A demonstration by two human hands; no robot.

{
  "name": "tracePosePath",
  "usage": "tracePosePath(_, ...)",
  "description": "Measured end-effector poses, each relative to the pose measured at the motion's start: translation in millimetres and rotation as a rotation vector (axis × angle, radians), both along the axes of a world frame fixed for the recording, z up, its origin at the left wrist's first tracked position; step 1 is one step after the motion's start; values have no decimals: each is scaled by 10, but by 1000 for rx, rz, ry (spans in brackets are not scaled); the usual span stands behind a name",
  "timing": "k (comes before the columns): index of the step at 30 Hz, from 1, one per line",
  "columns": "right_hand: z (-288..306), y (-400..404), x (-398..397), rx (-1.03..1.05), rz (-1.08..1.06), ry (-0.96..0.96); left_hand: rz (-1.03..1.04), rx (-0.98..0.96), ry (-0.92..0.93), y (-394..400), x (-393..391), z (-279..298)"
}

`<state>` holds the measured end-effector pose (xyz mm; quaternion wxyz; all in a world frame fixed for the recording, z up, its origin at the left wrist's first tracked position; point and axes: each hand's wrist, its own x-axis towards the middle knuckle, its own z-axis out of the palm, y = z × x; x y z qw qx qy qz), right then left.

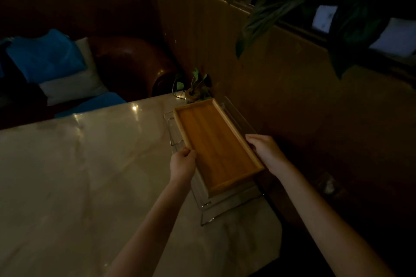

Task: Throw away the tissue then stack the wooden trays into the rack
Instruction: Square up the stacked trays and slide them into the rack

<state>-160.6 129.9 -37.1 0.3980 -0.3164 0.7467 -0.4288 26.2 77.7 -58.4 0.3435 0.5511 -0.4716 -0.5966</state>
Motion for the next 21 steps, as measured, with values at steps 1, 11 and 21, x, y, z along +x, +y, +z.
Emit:
tracePosePath(1, -8, 57, 6, -20, -34, 9, -6, -2, 0, 10, 9, -2)
tracePosePath(11, -268, 921, 272, -212, -524, 129, -24, 0, 116, 97, -7, 1)
tracePosePath(21, -280, 801, 370, -190, -665, -591, -64, 1, 125, 55, -41, -45)
